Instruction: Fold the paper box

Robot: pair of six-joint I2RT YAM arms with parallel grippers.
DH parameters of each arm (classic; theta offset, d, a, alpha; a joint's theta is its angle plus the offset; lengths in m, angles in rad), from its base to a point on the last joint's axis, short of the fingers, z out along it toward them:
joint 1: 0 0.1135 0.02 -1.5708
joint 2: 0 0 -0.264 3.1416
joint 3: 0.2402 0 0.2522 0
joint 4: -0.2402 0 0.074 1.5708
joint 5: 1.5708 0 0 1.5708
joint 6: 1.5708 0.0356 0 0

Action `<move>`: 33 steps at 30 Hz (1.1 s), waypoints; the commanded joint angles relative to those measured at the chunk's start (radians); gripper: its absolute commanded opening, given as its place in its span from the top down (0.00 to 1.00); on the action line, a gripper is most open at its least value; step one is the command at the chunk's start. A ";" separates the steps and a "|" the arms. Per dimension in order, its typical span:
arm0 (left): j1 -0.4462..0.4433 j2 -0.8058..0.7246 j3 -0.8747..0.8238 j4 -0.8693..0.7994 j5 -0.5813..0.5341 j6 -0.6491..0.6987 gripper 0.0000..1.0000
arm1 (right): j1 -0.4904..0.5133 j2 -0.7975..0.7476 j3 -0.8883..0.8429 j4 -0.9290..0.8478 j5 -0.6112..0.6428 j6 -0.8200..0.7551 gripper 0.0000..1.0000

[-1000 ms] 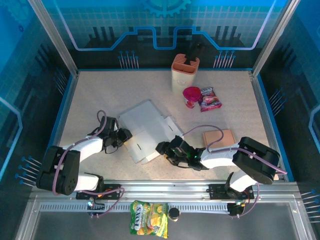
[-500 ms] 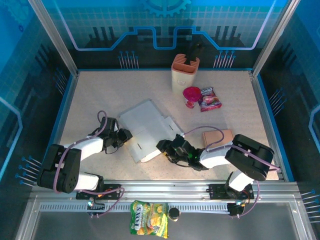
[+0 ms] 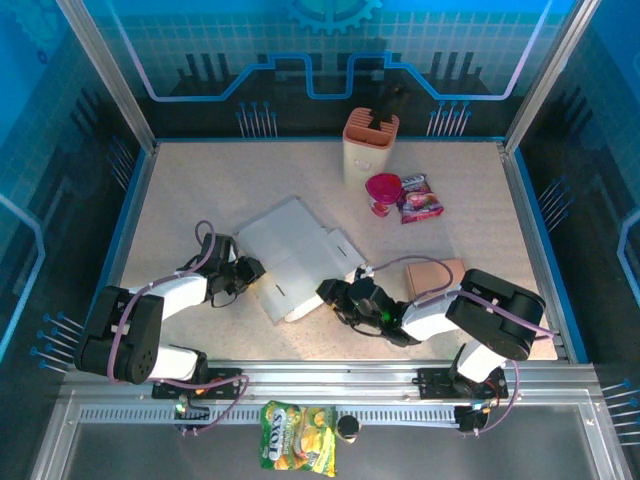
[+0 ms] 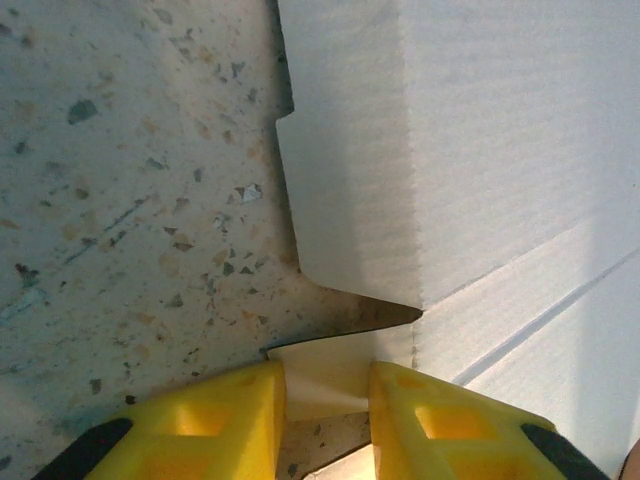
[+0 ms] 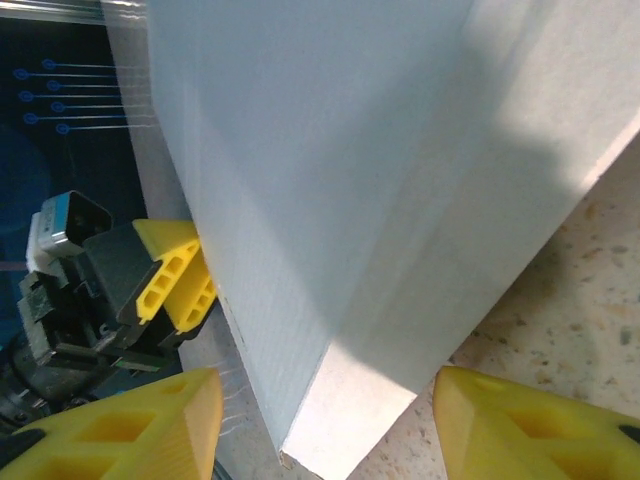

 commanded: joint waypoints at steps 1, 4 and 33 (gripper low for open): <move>-0.006 0.026 0.001 -0.029 0.018 0.002 0.71 | 0.016 0.060 -0.035 0.191 0.063 0.009 0.41; -0.007 0.026 -0.004 -0.032 0.017 0.000 0.71 | 0.016 0.130 -0.078 0.400 0.098 0.006 0.45; -0.009 0.011 0.003 -0.068 0.005 0.018 0.72 | 0.016 0.202 -0.135 0.624 0.212 -0.106 0.63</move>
